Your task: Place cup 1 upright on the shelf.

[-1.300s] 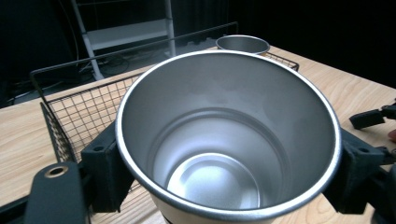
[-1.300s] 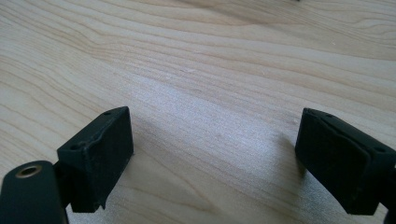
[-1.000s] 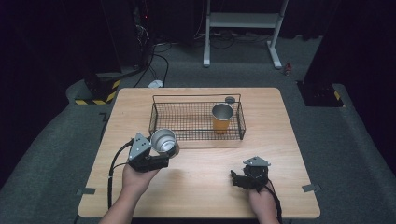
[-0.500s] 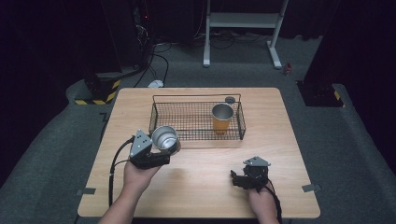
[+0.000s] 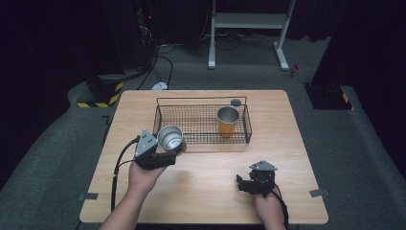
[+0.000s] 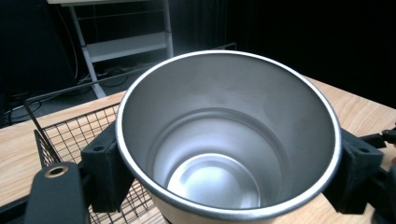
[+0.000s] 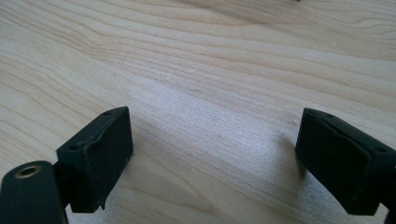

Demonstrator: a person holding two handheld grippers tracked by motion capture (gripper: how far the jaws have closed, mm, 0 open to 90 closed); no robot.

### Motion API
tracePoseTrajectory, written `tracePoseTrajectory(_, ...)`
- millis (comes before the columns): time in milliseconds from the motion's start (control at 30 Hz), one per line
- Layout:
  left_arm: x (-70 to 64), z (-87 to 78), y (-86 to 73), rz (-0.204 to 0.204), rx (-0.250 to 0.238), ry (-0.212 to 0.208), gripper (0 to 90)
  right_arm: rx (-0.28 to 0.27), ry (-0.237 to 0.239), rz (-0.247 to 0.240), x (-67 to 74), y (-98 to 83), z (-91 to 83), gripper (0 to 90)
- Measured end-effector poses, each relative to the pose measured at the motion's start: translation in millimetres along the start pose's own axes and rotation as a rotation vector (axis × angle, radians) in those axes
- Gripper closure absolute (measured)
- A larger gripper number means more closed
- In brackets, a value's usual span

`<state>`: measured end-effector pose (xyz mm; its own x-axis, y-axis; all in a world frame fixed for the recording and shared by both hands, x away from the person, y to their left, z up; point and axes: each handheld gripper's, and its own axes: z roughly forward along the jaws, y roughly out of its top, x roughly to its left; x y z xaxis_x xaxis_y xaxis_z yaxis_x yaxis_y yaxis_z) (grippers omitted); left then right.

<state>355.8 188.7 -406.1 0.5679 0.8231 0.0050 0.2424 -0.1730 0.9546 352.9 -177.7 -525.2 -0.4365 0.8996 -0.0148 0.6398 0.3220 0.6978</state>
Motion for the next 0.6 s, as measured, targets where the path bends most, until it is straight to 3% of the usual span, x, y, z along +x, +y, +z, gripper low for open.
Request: tracePoseTrajectory(600,10.9,22.0,10.2,-0.021,0.011,0.003,18.8,-0.002,0.000,-0.006,-0.4,-0.1,0.1,10.8)
